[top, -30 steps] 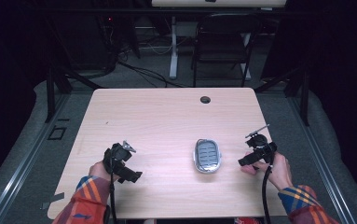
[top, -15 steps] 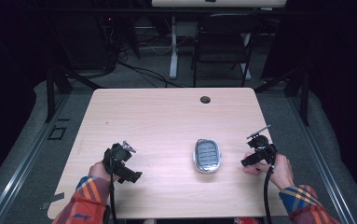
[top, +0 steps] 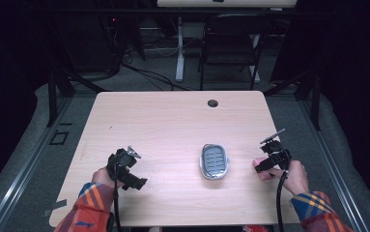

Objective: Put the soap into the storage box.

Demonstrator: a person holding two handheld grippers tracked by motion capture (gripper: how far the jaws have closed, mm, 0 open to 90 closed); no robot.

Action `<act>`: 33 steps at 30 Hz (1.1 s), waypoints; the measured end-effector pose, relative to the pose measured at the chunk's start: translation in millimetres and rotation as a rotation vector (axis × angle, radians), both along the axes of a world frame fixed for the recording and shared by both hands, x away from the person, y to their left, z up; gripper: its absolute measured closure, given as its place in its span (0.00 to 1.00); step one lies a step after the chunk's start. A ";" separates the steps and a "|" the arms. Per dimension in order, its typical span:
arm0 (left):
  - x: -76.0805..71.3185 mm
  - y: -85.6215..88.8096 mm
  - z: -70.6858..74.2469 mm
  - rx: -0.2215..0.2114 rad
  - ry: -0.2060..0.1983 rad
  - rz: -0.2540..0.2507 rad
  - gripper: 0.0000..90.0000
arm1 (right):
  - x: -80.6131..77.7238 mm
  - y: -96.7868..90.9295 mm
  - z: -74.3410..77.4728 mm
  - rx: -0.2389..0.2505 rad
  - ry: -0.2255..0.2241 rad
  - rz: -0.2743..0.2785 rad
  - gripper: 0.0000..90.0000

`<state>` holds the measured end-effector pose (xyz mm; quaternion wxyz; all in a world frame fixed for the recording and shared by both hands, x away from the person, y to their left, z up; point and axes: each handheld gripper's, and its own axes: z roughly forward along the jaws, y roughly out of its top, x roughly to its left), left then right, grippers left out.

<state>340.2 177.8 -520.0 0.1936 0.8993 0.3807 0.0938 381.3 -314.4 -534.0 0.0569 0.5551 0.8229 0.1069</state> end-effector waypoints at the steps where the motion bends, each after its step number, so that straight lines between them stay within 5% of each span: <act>1: 0.0 0.0 0.0 0.001 0.000 -0.001 0.01 | 0.2 -0.2 -0.2 -0.002 0.002 -0.001 0.37; 6: 0.1 -0.3 0.0 0.004 0.001 0.000 0.01 | 0.7 2.6 -4.3 0.006 0.002 -0.018 0.40; 12: 0.1 -0.3 -0.3 0.007 0.002 0.000 0.01 | 2.9 6.5 -3.3 -0.053 0.032 0.010 0.41; 30: 0.2 -1.7 -0.7 0.010 -0.001 -0.002 0.01 | 3.6 6.5 -6.5 -0.037 0.023 0.017 0.41; 32: 0.1 -1.7 -0.8 0.008 -0.001 -0.003 0.01 | 4.8 5.5 -4.6 -0.058 0.046 0.049 0.41; 33: 0.2 -1.5 -0.8 0.007 0.000 -0.003 0.01 | 3.9 5.9 -6.9 -0.043 0.021 0.039 0.41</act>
